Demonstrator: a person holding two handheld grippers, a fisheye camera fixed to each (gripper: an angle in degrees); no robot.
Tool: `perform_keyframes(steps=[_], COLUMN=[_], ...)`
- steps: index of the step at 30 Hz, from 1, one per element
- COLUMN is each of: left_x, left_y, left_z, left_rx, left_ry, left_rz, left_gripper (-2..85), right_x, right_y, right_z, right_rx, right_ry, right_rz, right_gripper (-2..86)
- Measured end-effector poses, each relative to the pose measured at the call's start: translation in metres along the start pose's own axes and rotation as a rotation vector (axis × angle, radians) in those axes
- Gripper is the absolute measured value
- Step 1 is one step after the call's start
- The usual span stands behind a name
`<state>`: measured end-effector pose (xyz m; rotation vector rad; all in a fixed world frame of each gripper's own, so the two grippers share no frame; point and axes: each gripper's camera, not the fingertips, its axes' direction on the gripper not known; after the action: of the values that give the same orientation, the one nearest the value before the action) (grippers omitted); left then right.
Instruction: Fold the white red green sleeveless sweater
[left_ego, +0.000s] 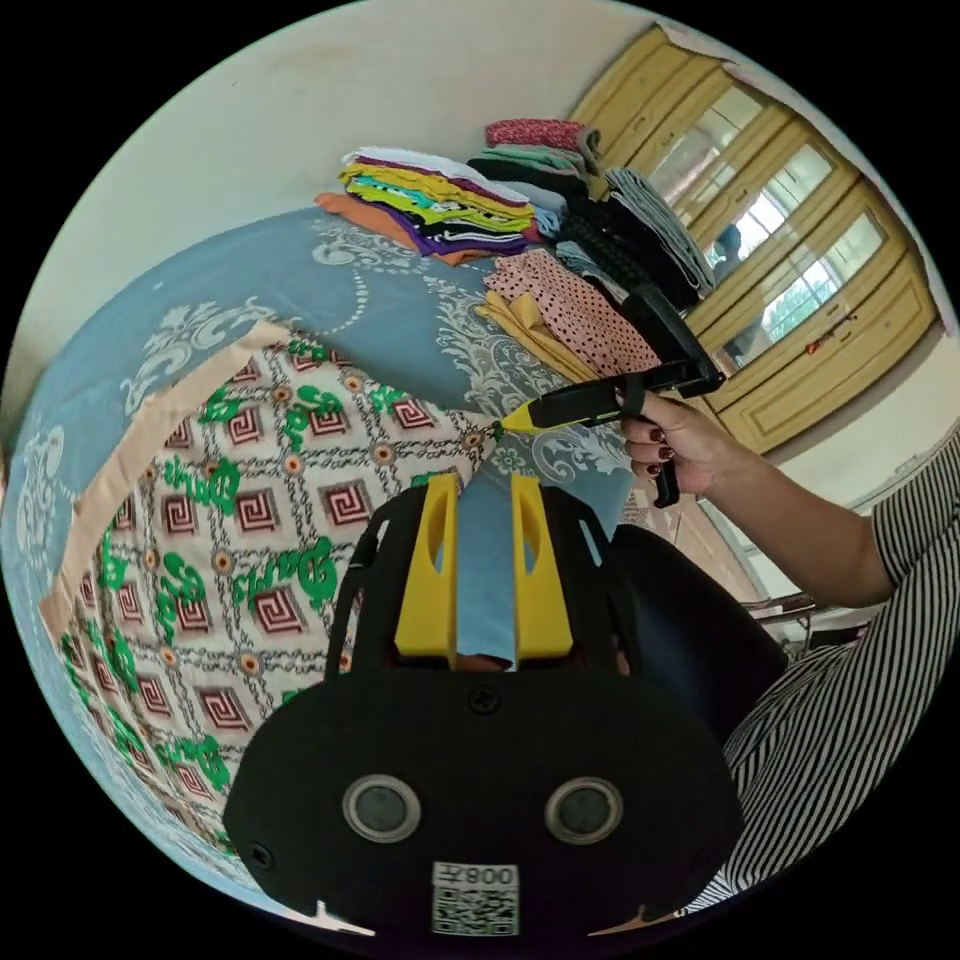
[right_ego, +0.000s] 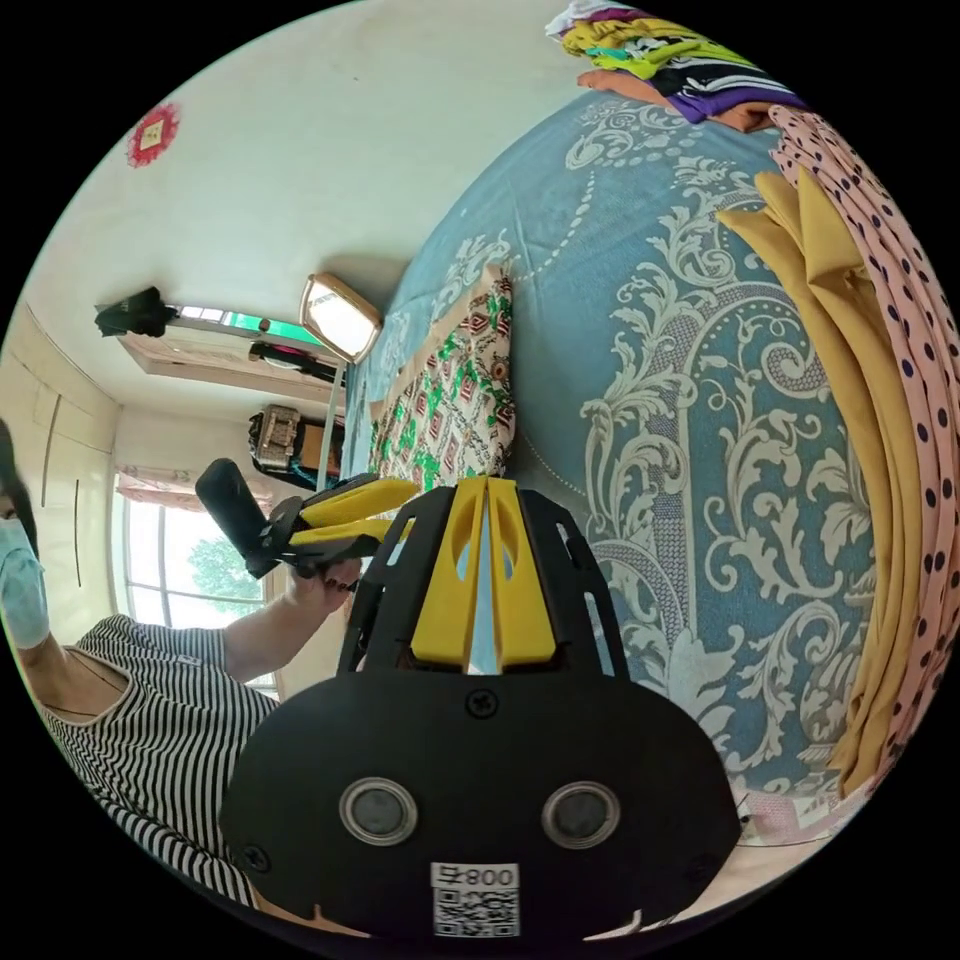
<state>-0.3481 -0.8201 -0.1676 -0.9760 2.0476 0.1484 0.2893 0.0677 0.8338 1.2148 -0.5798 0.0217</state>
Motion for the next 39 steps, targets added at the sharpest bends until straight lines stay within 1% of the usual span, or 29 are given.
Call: perform_keyframes(steps=[4, 6, 8, 10, 13, 15, 18, 22, 27, 30, 37, 39], left_x=[0.035, 0.049, 0.055, 0.055, 0.043, 0.028, 0.017, 0.014, 0.019, 0.021, 0.019, 0.014], left_y=[-0.044, -0.064, -0.073, -0.078, -0.079, -0.076, -0.073, -0.075, -0.082, -0.085, -0.084, -0.081], left_z=[0.02, 0.029, 0.026, 0.017, -0.004, -0.018, -0.029, -0.036, -0.034, -0.031, -0.02, -0.016], left_rx=[-0.063, -0.103, -0.093, -0.059, 0.005, 0.056, 0.103, 0.13, 0.126, 0.125, 0.118, 0.122], left_ry=[-0.15, -0.269, -0.311, -0.299, -0.273, -0.196, -0.141, -0.121, -0.113, -0.104, -0.075, -0.05], left_rz=[0.069, 0.08, 0.069, 0.031, -0.087, -0.189, -0.274, -0.297, -0.266, -0.247, -0.211, -0.211], left_gripper=[8.5, 5.7, 3.0, 1.9, 1.2, 1.0, 0.9, 0.8, 0.7, 0.8, 0.8, 0.8], right_x=[-0.008, -0.012, -0.015, -0.014, 0.002, 0.015, 0.03, 0.034, 0.035, 0.033, 0.018, 0.013], right_y=[-0.01, -0.015, -0.023, -0.028, -0.041, -0.056, -0.088, -0.137, -0.189, -0.217, -0.273, -0.285], right_z=[0.002, 0.005, 0.008, 0.005, 0.002, 0.007, 0.025, 0.055, 0.091, 0.108, 0.153, 0.166], right_rx=[0.008, -0.002, -0.009, 0.018, 0.07, 0.07, 0.044, 0.006, -0.03, -0.032, -0.063, -0.079], right_ry=[-0.066, -0.084, -0.085, -0.107, -0.109, -0.137, -0.159, -0.156, -0.154, -0.117, 0.039, 0.047], right_rz=[-0.055, -0.077, -0.102, -0.118, -0.086, -0.061, -0.018, 0.006, 0.05, 0.063, 0.064, 0.059], right_gripper=[0.1, 0.2, 0.3, 0.4, 1.1, 2.0, 3.9, 6.2, 7.3, 7.5, 7.7, 7.7])
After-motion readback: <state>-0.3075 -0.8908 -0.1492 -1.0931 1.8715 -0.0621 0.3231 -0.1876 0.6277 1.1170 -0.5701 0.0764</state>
